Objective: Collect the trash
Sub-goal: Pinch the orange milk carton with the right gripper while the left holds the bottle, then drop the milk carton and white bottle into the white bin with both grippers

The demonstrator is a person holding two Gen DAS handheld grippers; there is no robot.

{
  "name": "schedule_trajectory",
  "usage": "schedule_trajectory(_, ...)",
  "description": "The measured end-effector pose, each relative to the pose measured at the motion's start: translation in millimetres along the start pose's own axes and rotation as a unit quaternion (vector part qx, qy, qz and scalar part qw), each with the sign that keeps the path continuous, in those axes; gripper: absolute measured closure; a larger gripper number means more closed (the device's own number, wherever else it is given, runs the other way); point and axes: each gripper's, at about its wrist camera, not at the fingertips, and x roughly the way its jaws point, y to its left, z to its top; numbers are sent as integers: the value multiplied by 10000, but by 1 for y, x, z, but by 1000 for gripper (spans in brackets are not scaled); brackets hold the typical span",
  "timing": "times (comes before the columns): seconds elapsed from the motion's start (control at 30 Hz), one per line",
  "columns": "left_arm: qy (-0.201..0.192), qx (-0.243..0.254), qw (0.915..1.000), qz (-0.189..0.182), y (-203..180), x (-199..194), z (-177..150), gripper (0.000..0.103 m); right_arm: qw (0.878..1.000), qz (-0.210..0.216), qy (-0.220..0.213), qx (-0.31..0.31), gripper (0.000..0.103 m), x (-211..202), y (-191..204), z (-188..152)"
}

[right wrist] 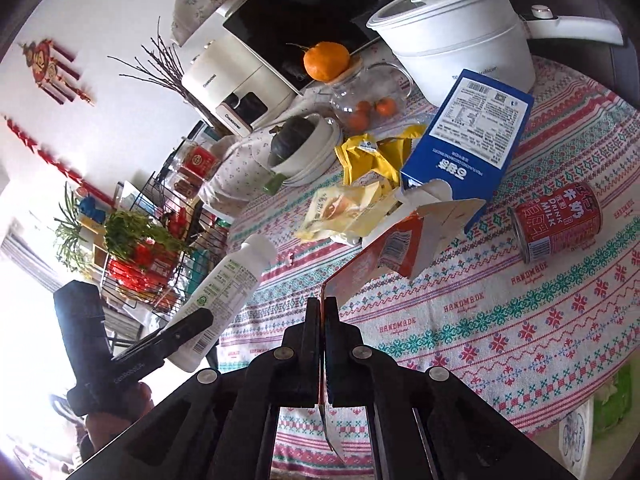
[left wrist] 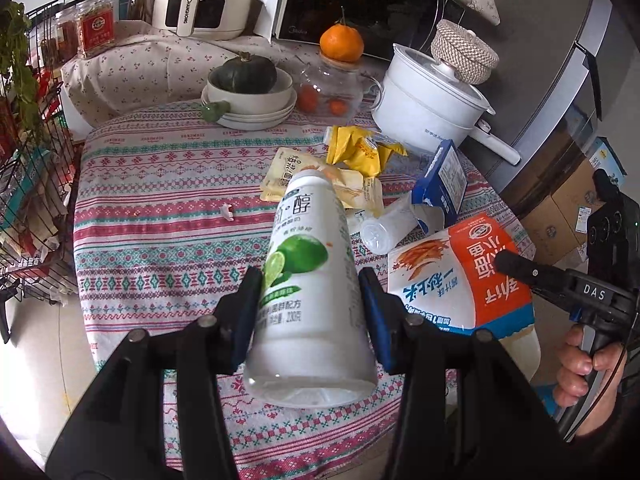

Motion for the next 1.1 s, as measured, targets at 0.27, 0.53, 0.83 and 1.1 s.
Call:
schedule_trajectory(0.27, -108, 69, 9998, -147, -8, -8, 0, 52, 9993, 208, -300, -55, 101, -39, 5, 6)
schedule_trajectory(0.53, -197, 354, 9981, -457, -36, -17, 0, 52, 9967, 200, -784, -22, 101, -103, -7, 8)
schedule_trajectory(0.83, -108, 1016, 9903, -947, -102, -13, -13, 52, 9921, -358, -1186, 220, 101, -187, -55, -11)
schedule_trajectory(1.1, 288, 1691, 9744, -1453, -180, 6, -40, 52, 9832, -1258, -1116, 713, 101, -233, -120, -43)
